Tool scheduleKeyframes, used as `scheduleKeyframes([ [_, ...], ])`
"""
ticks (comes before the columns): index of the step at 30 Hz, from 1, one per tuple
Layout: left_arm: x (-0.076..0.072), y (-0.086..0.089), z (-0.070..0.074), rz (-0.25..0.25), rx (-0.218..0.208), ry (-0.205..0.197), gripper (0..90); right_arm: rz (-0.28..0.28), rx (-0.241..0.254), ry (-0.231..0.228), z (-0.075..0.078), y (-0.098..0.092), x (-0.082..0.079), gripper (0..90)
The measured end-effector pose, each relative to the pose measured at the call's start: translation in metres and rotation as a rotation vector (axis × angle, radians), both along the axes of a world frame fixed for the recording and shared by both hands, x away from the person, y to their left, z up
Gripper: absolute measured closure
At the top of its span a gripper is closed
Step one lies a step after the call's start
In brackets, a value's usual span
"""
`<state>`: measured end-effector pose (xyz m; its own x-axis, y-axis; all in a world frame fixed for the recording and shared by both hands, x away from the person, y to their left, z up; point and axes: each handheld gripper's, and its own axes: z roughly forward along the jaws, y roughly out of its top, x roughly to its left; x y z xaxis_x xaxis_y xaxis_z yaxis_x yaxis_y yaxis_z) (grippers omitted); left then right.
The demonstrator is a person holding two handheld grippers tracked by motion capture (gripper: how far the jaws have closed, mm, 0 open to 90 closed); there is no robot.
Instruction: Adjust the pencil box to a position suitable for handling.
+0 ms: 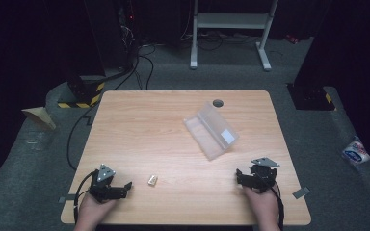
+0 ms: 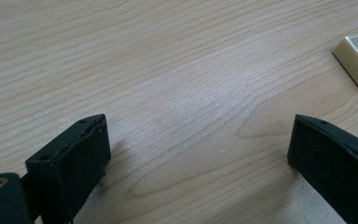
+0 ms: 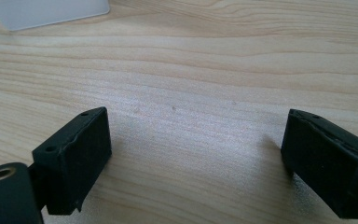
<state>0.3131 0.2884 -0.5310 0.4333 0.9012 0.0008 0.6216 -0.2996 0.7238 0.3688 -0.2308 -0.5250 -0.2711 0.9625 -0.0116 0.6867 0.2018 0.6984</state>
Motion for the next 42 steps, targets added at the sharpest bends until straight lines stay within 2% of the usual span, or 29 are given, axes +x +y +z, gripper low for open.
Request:
scheduleKeyframes([
  [17, 0.001, 0.001, 0.000, -0.003, 0.005, -0.003, 6.8, -0.016, -0.007, -0.015, 0.000, 0.000, -0.005, 12.8],
  [20, 0.001, 0.001, 0.000, -0.003, 0.005, -0.004, 6.8, -0.017, -0.006, -0.004, 0.002, -0.001, -0.003, 14.5],
  [31, 0.001, 0.000, 0.001, 0.000, 0.006, -0.004, 7.7, -0.004, 0.017, -0.047, 0.008, 0.000, -0.009, 19.9],
  [32, 0.000, 0.000, 0.000, 0.001, 0.005, -0.006, 7.8, -0.004, 0.036, -0.052, 0.009, 0.001, -0.010, 21.2],
  [36, 0.000, 0.000, 0.000, 0.001, 0.004, -0.006, 7.9, 0.003, 0.054, -0.073, 0.014, 0.005, -0.014, 23.7],
  [42, 0.000, 0.000, 0.000, 0.001, 0.003, -0.007, 8.0, 0.021, 0.042, -0.081, 0.017, 0.015, -0.016, 25.4],
])
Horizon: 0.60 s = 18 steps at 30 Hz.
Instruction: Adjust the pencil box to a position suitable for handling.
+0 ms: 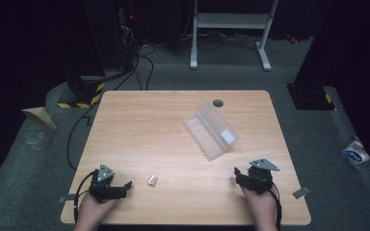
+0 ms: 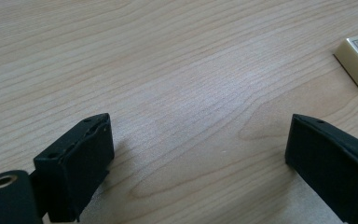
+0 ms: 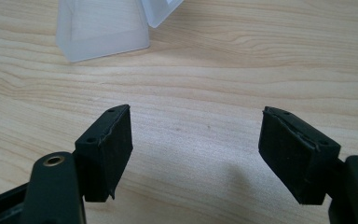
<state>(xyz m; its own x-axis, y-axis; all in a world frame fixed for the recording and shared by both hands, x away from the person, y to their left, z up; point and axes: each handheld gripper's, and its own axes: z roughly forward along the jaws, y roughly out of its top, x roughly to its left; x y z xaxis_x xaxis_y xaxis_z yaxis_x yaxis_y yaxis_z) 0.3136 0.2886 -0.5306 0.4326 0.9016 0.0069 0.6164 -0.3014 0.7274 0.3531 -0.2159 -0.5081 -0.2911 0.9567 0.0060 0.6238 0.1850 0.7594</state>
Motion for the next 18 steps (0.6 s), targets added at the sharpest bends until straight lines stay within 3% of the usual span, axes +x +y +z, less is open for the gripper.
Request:
scheduleKeyframes([
  [3, 0.000, 0.000, 0.000, -0.001, 0.004, 0.001, 8.0, 0.006, -0.008, -0.009, 0.001, 0.003, -0.001, 26.3],
  [12, 0.000, 0.000, 0.000, -0.003, 0.004, 0.003, 8.1, 0.041, 0.033, -0.052, 0.010, 0.017, -0.002, 30.3],
  [18, 0.000, 0.000, 0.000, -0.004, 0.007, 0.002, 8.0, 0.049, 0.043, -0.052, 0.012, 0.023, -0.001, 33.9],
])
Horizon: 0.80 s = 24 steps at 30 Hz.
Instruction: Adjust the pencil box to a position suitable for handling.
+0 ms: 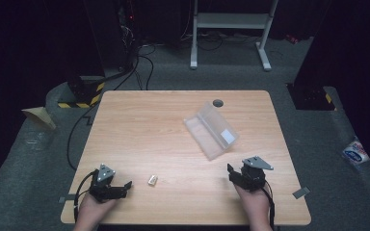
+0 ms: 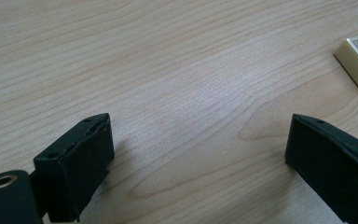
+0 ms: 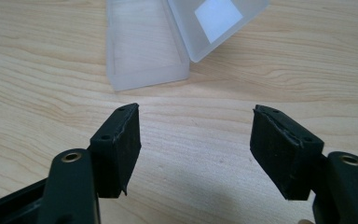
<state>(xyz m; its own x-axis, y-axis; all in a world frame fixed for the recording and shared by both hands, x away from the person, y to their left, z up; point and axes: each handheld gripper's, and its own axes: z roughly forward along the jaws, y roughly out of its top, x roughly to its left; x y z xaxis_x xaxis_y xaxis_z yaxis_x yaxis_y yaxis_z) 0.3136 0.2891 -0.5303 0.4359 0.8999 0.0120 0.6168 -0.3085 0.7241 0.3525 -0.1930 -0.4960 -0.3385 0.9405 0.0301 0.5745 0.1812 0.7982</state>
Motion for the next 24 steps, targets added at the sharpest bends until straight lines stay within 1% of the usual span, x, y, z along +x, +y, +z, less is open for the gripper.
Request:
scheduleKeyframes([
  [2, 0.000, 0.000, 0.000, 0.001, -0.002, 0.001, 8.0, 0.000, 0.008, -0.005, 0.000, 0.001, 0.002, 36.5],
  [3, 0.000, 0.000, 0.000, -0.001, 0.000, 0.001, 8.1, -0.004, 0.017, -0.001, 0.000, 0.002, 0.003, 37.5],
  [6, 0.001, 0.000, 0.000, -0.001, 0.002, 0.001, 8.1, -0.004, 0.016, -0.009, 0.001, 0.005, 0.005, 38.1],
  [9, 0.001, 0.000, 0.000, 0.003, -0.001, 0.002, 8.2, -0.007, 0.017, -0.023, 0.004, 0.012, 0.009, 38.5],
  [10, 0.001, -0.001, 0.000, 0.006, -0.003, 0.002, 8.2, -0.015, 0.021, -0.020, 0.006, 0.016, 0.012, 38.7],
  [11, 0.001, -0.001, 0.000, 0.006, -0.003, 0.002, 8.2, -0.011, 0.020, -0.029, 0.007, 0.018, 0.014, 39.4],
  [14, 0.001, -0.001, 0.000, 0.007, -0.003, 0.002, 8.2, -0.009, 0.021, -0.037, 0.009, 0.026, 0.020, 45.1],
  [16, 0.001, -0.001, 0.000, 0.005, -0.004, 0.001, 8.2, -0.006, 0.021, -0.032, 0.011, 0.032, 0.025, 48.3],
  [17, 0.001, -0.001, 0.000, 0.005, -0.004, 0.001, 8.2, -0.006, 0.021, -0.032, 0.011, 0.032, 0.025, 48.3],
  [18, 0.001, 0.000, 0.000, 0.000, 0.002, 0.001, 8.2, -0.003, 0.013, -0.037, 0.012, 0.037, 0.029, 50.6],
  [21, 0.002, 0.000, 0.000, -0.002, 0.000, 0.001, 8.3, -0.012, 0.013, -0.034, 0.014, 0.041, 0.034, 51.5],
  [22, 0.002, 0.000, 0.000, 0.002, -0.013, 0.004, 8.3, -0.024, 0.018, -0.042, 0.015, 0.044, 0.039, 54.3],
  [23, 0.002, 0.000, 0.000, 0.002, -0.013, 0.004, 8.3, -0.024, 0.018, -0.042, 0.015, 0.044, 0.039, 54.3],
  [24, 0.002, 0.000, 0.000, 0.001, -0.011, 0.004, 8.1, -0.033, 0.015, -0.041, 0.015, 0.047, 0.043, 56.6],
])
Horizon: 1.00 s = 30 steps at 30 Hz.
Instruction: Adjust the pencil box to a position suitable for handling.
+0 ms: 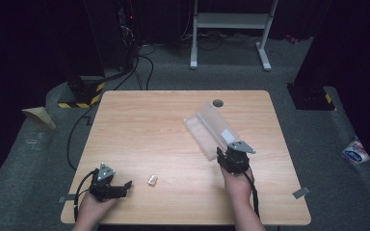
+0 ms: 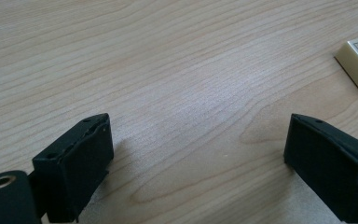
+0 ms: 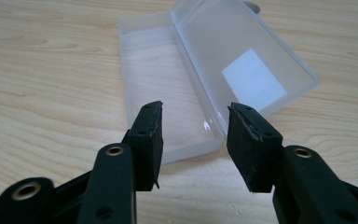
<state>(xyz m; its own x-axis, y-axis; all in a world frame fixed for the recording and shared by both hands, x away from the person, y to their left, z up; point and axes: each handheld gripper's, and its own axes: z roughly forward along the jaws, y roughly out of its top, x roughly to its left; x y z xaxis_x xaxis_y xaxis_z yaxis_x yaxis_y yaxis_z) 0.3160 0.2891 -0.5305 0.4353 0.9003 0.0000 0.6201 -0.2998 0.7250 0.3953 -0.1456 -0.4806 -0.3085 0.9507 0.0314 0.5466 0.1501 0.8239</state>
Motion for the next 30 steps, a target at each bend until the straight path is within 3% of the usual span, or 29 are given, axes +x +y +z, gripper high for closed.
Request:
scheduleKeyframes([
  [10, 0.002, 0.000, 0.000, -0.002, 0.009, 0.002, 6.9, 0.012, 0.020, 0.048, -0.006, 0.017, 0.020, 64.3],
  [18, 0.001, 0.000, 0.000, -0.001, 0.009, 0.003, 6.9, 0.031, -0.018, 0.077, -0.020, 0.029, 0.021, 65.0],
  [30, 0.001, 0.000, 0.000, 0.001, 0.003, 0.005, 6.9, 0.040, -0.066, 0.095, -0.029, 0.030, 0.019, 65.6],
])
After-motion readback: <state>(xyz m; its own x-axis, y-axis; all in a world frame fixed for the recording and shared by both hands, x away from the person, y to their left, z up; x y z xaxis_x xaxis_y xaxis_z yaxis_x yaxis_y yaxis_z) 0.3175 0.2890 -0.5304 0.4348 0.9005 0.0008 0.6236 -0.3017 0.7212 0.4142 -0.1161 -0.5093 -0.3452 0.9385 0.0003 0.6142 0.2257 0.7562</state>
